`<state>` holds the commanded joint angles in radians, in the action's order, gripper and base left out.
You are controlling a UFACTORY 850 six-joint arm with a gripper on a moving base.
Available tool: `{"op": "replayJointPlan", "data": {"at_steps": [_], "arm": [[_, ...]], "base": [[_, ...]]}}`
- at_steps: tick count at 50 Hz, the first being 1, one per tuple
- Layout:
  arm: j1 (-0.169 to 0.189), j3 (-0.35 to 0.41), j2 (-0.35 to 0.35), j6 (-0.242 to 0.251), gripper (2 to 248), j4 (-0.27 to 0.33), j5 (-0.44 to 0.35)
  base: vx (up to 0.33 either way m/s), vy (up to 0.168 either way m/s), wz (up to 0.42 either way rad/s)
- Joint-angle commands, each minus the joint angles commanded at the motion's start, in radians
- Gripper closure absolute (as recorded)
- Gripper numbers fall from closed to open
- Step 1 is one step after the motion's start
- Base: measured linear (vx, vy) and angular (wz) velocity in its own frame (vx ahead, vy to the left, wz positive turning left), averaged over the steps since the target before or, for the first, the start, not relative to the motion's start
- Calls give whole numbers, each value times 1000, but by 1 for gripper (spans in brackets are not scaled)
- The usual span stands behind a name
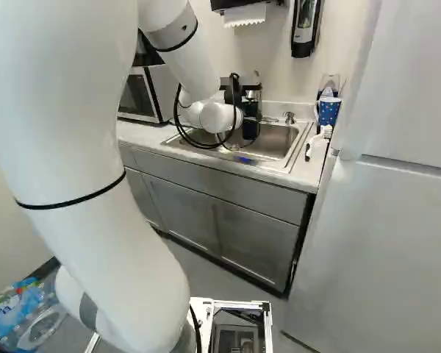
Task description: Rinse the cup and place it in the tray
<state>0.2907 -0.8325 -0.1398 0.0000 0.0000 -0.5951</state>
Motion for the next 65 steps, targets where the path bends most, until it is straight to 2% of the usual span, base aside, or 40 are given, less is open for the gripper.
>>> {"op": "replayJointPlan", "data": {"at_steps": [65], "arm": [[0, 0, 0, 0, 128, 0, 0]], "base": [[0, 0, 0]]}}
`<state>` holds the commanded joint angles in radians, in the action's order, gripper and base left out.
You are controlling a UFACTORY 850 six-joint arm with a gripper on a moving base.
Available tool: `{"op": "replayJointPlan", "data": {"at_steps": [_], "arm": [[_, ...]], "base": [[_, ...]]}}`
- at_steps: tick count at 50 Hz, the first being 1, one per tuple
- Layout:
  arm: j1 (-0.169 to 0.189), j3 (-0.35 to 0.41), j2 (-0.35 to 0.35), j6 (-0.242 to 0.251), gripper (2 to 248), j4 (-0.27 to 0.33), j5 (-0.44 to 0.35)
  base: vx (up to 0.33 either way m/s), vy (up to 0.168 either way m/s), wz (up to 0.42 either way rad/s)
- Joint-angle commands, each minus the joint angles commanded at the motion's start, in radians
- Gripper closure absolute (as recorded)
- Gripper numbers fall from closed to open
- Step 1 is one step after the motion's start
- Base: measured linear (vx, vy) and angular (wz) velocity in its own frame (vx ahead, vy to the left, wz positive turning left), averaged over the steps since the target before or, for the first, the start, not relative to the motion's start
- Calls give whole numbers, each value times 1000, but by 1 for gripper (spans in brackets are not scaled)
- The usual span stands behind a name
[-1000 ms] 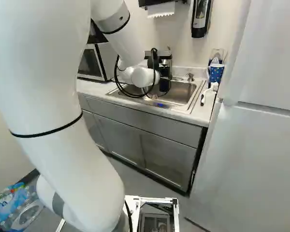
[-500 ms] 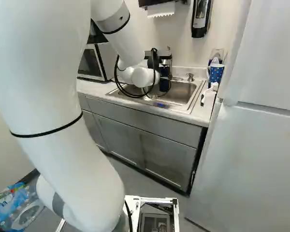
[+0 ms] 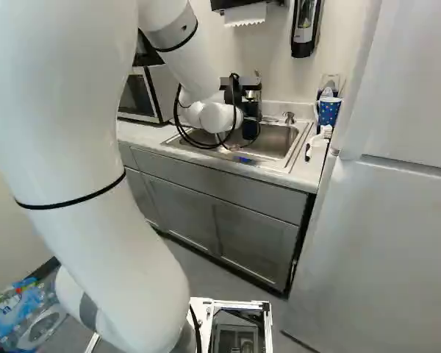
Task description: Rinse the cup and place it in the tray
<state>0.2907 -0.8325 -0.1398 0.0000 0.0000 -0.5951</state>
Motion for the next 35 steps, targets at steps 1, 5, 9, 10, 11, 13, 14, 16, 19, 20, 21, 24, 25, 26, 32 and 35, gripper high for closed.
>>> {"op": "replayJointPlan", "data": {"at_steps": [1, 5, 9, 10, 11, 13, 14, 16, 19, 20, 21, 24, 25, 26, 32, 35], "arm": [[0, 0, 0, 0, 128, 0, 0], [0, 0, 0, 0, 128, 0, 0], [0, 0, 0, 0, 128, 0, 0], [0, 0, 0, 0, 128, 0, 0], [0, 0, 0, 0, 128, 0, 0], [0, 0, 0, 0, 128, 0, 0], [0, 0, 0, 0, 128, 0, 0], [0, 0, 0, 0, 128, 0, 0], [0, 0, 0, 0, 128, 0, 0], [0, 0, 0, 0, 128, 0, 0], [0, 0, 0, 0, 128, 0, 0], [0, 0, 0, 0, 128, 0, 0], [0, 0, 0, 0, 128, 0, 0], [0, 0, 0, 0, 128, 0, 0], [0, 0, 0, 0, 128, 0, 0], [0, 0, 0, 0, 128, 0, 0]], "base": [[0, 0, 0], [0, 0, 0], [0, 0, 0], [0, 0, 0], [0, 0, 0], [0, 0, 0], [0, 0, 0], [0, 0, 0], [0, 0, 0], [0, 0, 0], [0, 0, 0], [0, 0, 0], [0, 0, 0], [0, 0, 0], [0, 0, 0], [0, 0, 0]]}}
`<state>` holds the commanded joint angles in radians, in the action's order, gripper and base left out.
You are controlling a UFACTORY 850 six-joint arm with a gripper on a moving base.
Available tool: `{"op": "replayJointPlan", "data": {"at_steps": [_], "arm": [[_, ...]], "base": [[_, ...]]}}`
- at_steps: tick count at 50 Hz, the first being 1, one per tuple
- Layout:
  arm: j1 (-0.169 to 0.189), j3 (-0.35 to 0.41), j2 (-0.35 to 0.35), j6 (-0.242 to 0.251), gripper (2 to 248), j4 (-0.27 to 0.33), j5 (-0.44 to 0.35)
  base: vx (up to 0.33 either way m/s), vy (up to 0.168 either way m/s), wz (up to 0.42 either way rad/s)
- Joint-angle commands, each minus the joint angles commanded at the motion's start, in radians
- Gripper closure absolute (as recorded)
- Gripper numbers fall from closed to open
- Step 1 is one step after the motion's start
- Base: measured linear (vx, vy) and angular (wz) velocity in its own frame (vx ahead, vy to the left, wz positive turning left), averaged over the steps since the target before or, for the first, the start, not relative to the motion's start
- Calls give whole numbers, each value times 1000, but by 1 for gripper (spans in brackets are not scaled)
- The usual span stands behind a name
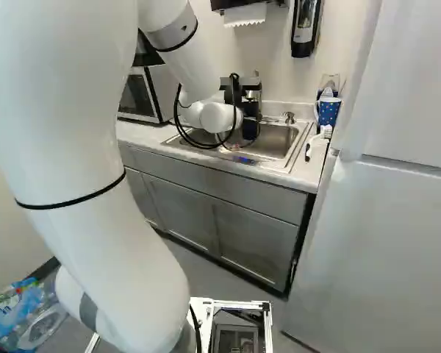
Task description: Rinse the cup and place it in the tray
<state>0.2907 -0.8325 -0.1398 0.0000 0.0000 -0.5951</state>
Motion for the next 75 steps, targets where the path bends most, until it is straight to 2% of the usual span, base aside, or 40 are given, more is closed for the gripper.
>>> {"op": "replayJointPlan", "data": {"at_steps": [75], "arm": [[0, 0, 0, 0, 128, 0, 0]], "base": [[0, 0, 0]]}}
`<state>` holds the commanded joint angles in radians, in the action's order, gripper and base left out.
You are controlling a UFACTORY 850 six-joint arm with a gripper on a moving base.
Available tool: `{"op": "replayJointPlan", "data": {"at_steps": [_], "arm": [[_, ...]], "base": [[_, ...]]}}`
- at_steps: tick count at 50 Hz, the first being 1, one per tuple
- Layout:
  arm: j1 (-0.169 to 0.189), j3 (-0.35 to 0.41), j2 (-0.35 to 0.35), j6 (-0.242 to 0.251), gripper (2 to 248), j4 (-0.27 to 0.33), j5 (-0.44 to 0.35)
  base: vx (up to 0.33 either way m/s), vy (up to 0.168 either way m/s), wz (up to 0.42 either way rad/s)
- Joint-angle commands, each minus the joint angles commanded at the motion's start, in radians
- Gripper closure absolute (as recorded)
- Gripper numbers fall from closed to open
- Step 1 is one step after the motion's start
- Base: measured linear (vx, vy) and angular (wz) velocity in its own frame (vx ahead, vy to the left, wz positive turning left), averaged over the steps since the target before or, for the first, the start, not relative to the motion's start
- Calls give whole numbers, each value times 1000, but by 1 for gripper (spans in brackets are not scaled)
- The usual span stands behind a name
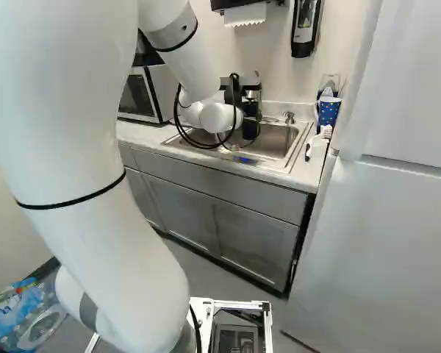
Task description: Rinse the cup and place it in the tray
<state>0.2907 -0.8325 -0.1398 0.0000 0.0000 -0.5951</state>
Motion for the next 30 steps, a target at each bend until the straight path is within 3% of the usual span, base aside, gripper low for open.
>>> {"op": "replayJointPlan", "data": {"at_steps": [30], "arm": [[0, 0, 0, 0, 128, 0, 0]], "base": [[0, 0, 0]]}}
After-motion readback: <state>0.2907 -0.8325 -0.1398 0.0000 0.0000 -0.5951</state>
